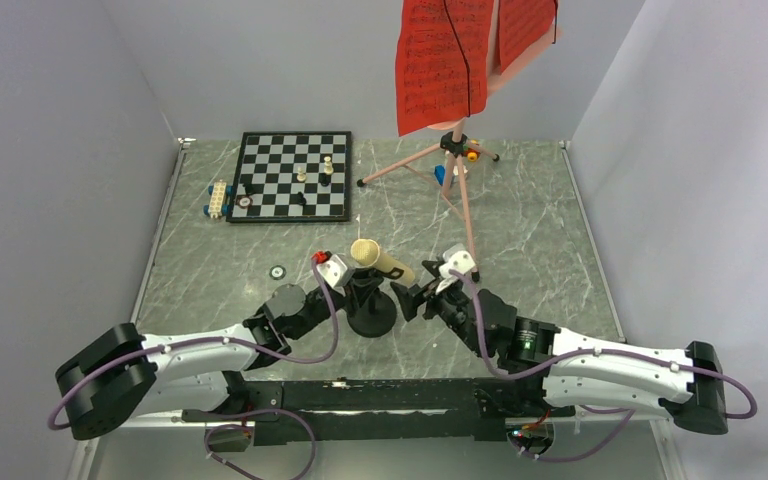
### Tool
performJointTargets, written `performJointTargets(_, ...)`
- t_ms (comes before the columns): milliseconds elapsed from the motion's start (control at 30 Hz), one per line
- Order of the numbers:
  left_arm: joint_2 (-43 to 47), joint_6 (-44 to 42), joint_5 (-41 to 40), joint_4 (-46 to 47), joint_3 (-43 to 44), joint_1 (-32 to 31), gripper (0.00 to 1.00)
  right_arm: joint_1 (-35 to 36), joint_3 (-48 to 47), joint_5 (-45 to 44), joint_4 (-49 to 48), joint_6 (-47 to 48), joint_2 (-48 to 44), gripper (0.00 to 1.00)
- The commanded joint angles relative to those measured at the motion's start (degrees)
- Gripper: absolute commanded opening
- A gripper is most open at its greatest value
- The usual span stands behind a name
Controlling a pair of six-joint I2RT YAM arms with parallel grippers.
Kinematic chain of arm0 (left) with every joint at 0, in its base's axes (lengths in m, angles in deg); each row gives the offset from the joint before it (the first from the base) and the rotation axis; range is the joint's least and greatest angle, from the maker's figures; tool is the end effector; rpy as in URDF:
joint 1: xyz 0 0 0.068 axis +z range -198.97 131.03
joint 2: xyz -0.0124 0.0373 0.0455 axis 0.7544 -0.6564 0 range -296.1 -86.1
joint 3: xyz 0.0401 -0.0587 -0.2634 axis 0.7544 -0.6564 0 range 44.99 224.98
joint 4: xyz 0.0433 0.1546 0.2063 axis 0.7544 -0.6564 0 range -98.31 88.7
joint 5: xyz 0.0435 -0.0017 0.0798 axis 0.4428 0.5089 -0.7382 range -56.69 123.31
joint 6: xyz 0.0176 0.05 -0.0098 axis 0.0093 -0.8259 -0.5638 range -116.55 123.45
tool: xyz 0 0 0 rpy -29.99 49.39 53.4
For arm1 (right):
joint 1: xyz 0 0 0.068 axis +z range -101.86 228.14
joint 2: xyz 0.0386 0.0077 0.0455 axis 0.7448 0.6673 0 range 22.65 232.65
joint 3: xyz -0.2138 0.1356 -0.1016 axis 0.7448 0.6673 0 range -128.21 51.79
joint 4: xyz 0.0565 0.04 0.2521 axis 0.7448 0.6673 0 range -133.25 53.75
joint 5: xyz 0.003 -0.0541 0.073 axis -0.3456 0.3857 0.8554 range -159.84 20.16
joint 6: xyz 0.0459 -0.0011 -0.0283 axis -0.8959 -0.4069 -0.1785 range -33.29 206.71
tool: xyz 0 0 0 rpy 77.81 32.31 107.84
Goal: Pack up the instrument practice props
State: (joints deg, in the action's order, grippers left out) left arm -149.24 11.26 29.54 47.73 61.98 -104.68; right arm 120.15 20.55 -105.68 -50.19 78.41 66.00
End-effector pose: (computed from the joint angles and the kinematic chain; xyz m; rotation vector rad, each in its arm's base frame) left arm 0.1276 -0.1830 0.2196 0.5908 1.4648 -0.8298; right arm 0.0762 0.1673 0.2928 -0.4441 1.6127 0.5486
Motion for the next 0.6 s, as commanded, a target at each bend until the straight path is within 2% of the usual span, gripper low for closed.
performJointTargets(0, -4.2, 1.6, -3.6, -4.9, -0.9, -2.8, 0.0, -0.1, 3.4, 6.5, -15.7, 13.7, 2.1, 0.79)
performJointTargets(267, -5.7, 3.3, -4.4, -4.4, -1.7, -4.2, 0.0, 0.0, 4.0, 5.0, -23.0, 27.1, 7.3, 0.78)
performJointTargets(567, -5.6, 3.8, -3.8, -5.8, -2.5, -4.7, 0.0, -0.2, 1.1, 1.8, -29.3, 36.6, 16.1, 0.76)
